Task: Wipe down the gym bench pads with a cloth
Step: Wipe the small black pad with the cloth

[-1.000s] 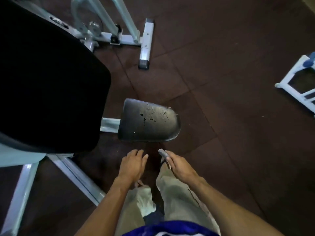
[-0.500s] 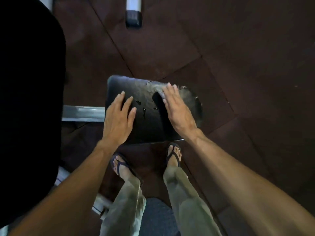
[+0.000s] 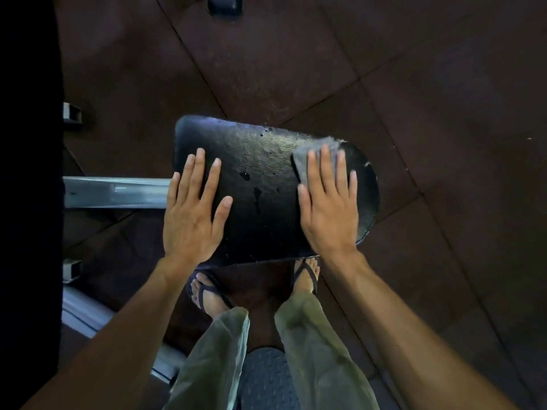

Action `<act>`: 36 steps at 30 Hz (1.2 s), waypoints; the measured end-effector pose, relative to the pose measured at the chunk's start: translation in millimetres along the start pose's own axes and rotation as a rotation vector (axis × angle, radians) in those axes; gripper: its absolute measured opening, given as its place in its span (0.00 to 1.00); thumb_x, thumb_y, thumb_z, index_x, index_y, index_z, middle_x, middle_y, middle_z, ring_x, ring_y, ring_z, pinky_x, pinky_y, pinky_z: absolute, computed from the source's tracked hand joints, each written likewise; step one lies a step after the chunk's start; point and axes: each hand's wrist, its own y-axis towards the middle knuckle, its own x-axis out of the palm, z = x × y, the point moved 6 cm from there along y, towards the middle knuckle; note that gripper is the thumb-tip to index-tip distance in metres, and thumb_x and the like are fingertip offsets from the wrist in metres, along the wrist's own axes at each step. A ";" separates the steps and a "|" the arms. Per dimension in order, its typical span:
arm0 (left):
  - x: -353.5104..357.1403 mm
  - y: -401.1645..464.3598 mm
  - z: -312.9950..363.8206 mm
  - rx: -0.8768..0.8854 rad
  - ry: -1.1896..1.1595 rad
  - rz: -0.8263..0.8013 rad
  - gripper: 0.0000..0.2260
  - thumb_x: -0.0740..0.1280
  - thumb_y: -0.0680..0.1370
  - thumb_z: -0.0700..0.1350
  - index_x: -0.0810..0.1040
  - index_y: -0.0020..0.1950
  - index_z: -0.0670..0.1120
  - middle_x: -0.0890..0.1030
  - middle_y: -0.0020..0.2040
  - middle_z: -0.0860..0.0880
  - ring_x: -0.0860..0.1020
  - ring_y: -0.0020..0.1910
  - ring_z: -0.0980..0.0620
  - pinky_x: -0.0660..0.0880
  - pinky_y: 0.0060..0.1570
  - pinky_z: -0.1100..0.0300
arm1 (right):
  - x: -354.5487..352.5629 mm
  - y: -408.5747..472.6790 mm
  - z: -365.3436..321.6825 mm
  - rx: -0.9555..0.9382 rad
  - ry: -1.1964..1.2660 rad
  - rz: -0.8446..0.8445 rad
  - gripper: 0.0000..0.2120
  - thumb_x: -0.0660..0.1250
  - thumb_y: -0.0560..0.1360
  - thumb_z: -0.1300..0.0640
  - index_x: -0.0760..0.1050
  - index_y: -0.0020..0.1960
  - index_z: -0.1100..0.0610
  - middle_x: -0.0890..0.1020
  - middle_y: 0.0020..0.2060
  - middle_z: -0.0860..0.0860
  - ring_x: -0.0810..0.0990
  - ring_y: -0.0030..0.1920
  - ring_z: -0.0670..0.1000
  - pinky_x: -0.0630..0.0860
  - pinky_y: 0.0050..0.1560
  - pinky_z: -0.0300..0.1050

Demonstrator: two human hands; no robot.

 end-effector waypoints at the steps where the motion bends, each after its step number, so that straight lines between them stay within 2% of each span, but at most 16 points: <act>1: 0.1 -0.1 0.1 -0.002 -0.008 0.009 0.28 0.43 0.85 0.58 0.54 0.82 0.47 0.51 0.83 0.45 0.50 0.82 0.47 0.51 0.80 0.45 | -0.2 12.8 -8.5 0.075 0.005 0.033 0.27 0.47 0.85 0.47 0.49 0.82 0.54 0.50 0.82 0.52 0.46 0.82 0.55 0.48 0.80 0.57; 3: 0.4 -0.4 0.7 0.005 -0.019 0.019 0.27 0.45 0.85 0.57 0.55 0.82 0.47 0.51 0.83 0.45 0.50 0.82 0.47 0.51 0.80 0.45 | 2.4 15.6 -30.5 0.123 0.002 0.068 0.28 0.47 0.85 0.47 0.49 0.82 0.55 0.51 0.82 0.53 0.47 0.82 0.58 0.49 0.81 0.56; 6: -3.0 1.0 0.4 0.013 -0.028 0.033 0.26 0.46 0.85 0.55 0.56 0.82 0.46 0.52 0.83 0.45 0.50 0.82 0.47 0.50 0.80 0.46 | 16.3 -43.0 -43.2 -0.169 -0.050 -0.006 0.27 0.50 0.86 0.50 0.50 0.82 0.56 0.52 0.82 0.53 0.48 0.81 0.58 0.52 0.80 0.55; 8: -3.3 1.7 -0.6 0.009 -0.028 0.028 0.26 0.46 0.85 0.55 0.56 0.82 0.46 0.52 0.83 0.45 0.50 0.82 0.47 0.50 0.80 0.46 | 17.0 -86.1 -17.5 -0.297 -0.120 -0.053 0.27 0.54 0.85 0.51 0.52 0.82 0.54 0.54 0.81 0.52 0.52 0.81 0.56 0.57 0.79 0.56; 10: -2.9 0.3 -0.9 0.002 -0.024 0.033 0.26 0.46 0.85 0.55 0.56 0.82 0.46 0.52 0.83 0.45 0.50 0.82 0.47 0.50 0.80 0.46 | 10.9 -88.0 21.0 -0.244 -0.137 -0.071 0.28 0.53 0.84 0.51 0.50 0.82 0.52 0.55 0.81 0.50 0.52 0.81 0.55 0.58 0.77 0.58; 12: -1.0 -0.2 -0.4 0.000 -0.022 0.034 0.27 0.46 0.85 0.55 0.56 0.82 0.46 0.52 0.83 0.45 0.50 0.82 0.47 0.50 0.80 0.45 | 2.8 -54.8 40.1 -0.078 -0.079 -0.061 0.27 0.48 0.85 0.50 0.49 0.82 0.52 0.53 0.82 0.50 0.50 0.82 0.54 0.54 0.79 0.59; 14: -0.1 -1.2 -0.7 -0.004 -0.026 0.030 0.27 0.45 0.85 0.56 0.55 0.82 0.46 0.51 0.83 0.45 0.49 0.82 0.47 0.49 0.80 0.46 | -6.6 -9.1 28.6 0.097 0.009 0.033 0.26 0.46 0.85 0.49 0.50 0.82 0.53 0.53 0.82 0.51 0.49 0.82 0.56 0.52 0.80 0.59; 16: 0.0 -1.3 -1.2 -0.003 -0.018 0.030 0.27 0.45 0.85 0.56 0.55 0.82 0.47 0.51 0.83 0.45 0.49 0.82 0.47 0.49 0.80 0.46 | -3.0 16.0 -7.4 0.143 0.061 0.077 0.26 0.47 0.85 0.49 0.52 0.82 0.55 0.55 0.81 0.53 0.50 0.81 0.58 0.51 0.80 0.58; 17: -0.4 -0.9 -0.9 0.002 -0.015 0.031 0.26 0.45 0.85 0.56 0.55 0.82 0.47 0.51 0.83 0.45 0.49 0.82 0.47 0.49 0.80 0.46 | 2.6 13.4 -27.4 0.089 0.059 0.079 0.26 0.47 0.85 0.50 0.52 0.81 0.55 0.55 0.81 0.53 0.50 0.81 0.58 0.50 0.80 0.57; 19: -1.8 0.6 -1.2 0.007 -0.013 0.035 0.26 0.46 0.86 0.55 0.56 0.82 0.47 0.52 0.83 0.45 0.50 0.82 0.47 0.50 0.80 0.46 | 15.3 -20.9 -57.6 -0.136 0.022 0.013 0.26 0.49 0.85 0.51 0.54 0.81 0.55 0.56 0.81 0.52 0.50 0.81 0.57 0.52 0.80 0.57; 22: -2.0 0.0 -2.5 0.004 -0.012 0.040 0.25 0.47 0.86 0.54 0.56 0.82 0.47 0.52 0.83 0.45 0.50 0.82 0.48 0.51 0.80 0.46 | 17.2 -68.3 -39.1 -0.381 -0.029 -0.081 0.27 0.55 0.84 0.53 0.55 0.81 0.53 0.56 0.81 0.49 0.53 0.81 0.54 0.58 0.78 0.56; 24: -0.6 0.3 -2.0 0.004 -0.014 0.038 0.25 0.48 0.85 0.54 0.56 0.82 0.47 0.52 0.83 0.45 0.50 0.82 0.48 0.50 0.80 0.46 | 11.0 -63.8 -6.2 -0.385 -0.075 -0.091 0.26 0.52 0.84 0.50 0.54 0.81 0.51 0.56 0.81 0.48 0.53 0.81 0.53 0.60 0.77 0.58; 26: 0.6 0.2 -2.5 -0.007 -0.014 0.034 0.26 0.47 0.85 0.54 0.55 0.82 0.47 0.51 0.83 0.45 0.49 0.82 0.48 0.50 0.80 0.47 | 4.7 -40.9 14.3 -0.285 -0.050 -0.110 0.26 0.48 0.85 0.47 0.51 0.82 0.49 0.53 0.81 0.47 0.49 0.82 0.55 0.55 0.78 0.60; 30: 1.7 -1.0 -2.2 0.000 0.005 0.036 0.26 0.47 0.85 0.55 0.55 0.82 0.47 0.51 0.83 0.45 0.50 0.82 0.47 0.50 0.80 0.47 | 4.8 2.9 -18.2 -0.086 0.085 -0.038 0.28 0.47 0.84 0.46 0.52 0.82 0.54 0.53 0.82 0.51 0.46 0.81 0.61 0.48 0.79 0.59; 32: 1.4 -1.2 -1.6 0.005 0.005 0.035 0.26 0.48 0.86 0.54 0.55 0.82 0.47 0.51 0.83 0.45 0.50 0.82 0.47 0.51 0.80 0.46 | 11.2 2.5 -44.2 -0.108 0.085 -0.053 0.29 0.47 0.84 0.46 0.50 0.82 0.56 0.51 0.82 0.53 0.45 0.81 0.62 0.48 0.79 0.59; 36: -0.5 -1.0 -1.1 0.014 0.007 0.041 0.25 0.48 0.86 0.53 0.55 0.82 0.46 0.52 0.83 0.44 0.50 0.82 0.47 0.51 0.80 0.46 | 18.0 -44.2 -51.8 -0.320 0.042 -0.115 0.28 0.49 0.85 0.47 0.50 0.82 0.56 0.51 0.82 0.52 0.45 0.81 0.61 0.53 0.80 0.58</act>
